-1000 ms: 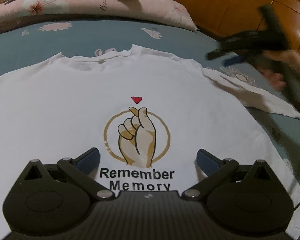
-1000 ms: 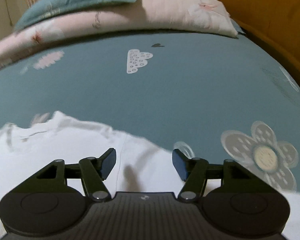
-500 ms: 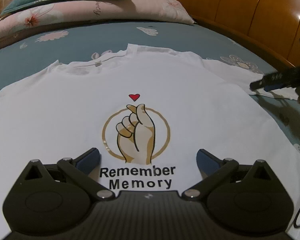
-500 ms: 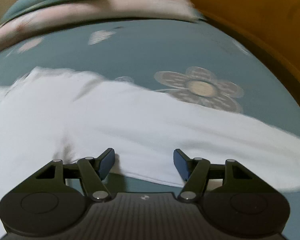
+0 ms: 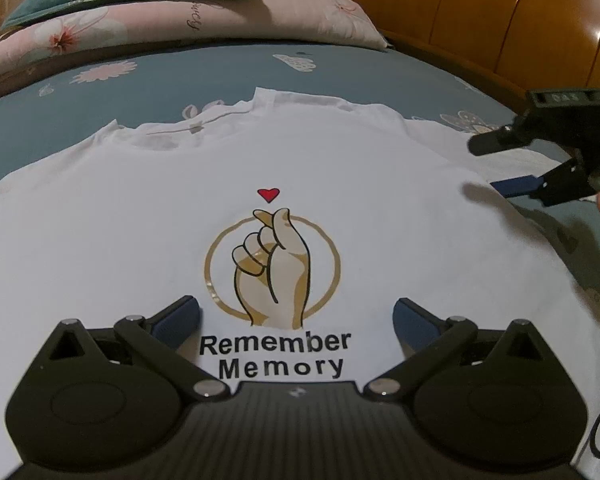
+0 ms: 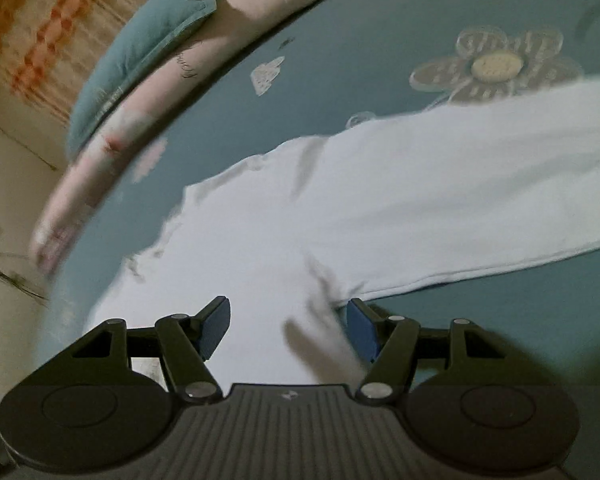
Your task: Fold clothes
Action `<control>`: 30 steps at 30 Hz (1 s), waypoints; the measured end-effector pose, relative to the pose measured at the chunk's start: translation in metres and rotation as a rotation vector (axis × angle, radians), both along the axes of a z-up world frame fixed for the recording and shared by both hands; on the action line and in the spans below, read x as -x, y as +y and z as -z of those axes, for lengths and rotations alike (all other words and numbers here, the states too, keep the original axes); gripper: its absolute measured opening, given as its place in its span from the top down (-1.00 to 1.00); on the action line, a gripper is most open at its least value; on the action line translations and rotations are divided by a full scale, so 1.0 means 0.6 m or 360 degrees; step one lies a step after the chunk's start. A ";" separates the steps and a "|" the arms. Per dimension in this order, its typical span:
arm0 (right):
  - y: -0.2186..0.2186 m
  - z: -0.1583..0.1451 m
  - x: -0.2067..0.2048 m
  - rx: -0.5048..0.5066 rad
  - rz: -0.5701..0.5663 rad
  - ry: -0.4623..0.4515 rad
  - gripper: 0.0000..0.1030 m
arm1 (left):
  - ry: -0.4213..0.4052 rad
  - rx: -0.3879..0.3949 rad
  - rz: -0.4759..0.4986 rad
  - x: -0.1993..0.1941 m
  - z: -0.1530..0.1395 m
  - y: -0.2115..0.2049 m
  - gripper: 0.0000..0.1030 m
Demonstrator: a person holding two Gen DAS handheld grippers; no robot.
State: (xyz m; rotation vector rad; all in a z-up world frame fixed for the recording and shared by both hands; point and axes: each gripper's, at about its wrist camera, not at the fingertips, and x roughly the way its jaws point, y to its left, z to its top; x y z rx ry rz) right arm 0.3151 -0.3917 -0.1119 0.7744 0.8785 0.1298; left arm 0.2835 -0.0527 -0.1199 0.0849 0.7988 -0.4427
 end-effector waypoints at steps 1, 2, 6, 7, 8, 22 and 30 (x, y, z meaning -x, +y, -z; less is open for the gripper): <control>-0.001 0.005 -0.002 -0.0032 0.0014 0.0006 -0.35 | 0.0001 0.0001 0.0000 0.000 0.000 0.000 -0.99; -0.003 0.009 -0.003 -0.0056 0.0025 0.0006 -0.34 | 0.0002 0.0003 0.0000 0.000 0.000 0.001 -0.98; -0.013 0.002 -0.008 0.0075 0.0131 -0.0090 -0.34 | 0.0004 0.0008 0.0001 0.001 -0.002 0.002 -0.98; -0.018 -0.003 -0.011 0.0159 0.0170 -0.0104 -0.34 | 0.0004 0.0008 0.0001 0.001 -0.002 0.001 -0.99; -0.023 -0.008 -0.015 0.0243 0.0209 -0.0117 -0.34 | 0.0004 0.0008 0.0002 0.001 -0.002 0.001 -0.98; 0.023 -0.004 0.031 0.0073 -0.0152 -0.0100 -0.35 | 0.0003 0.0002 0.0006 0.000 -0.002 0.001 -0.99; 0.053 -0.047 0.039 0.0293 -0.0143 -0.0144 -0.39 | 0.0036 0.0009 0.0001 -0.002 -0.006 0.004 -0.99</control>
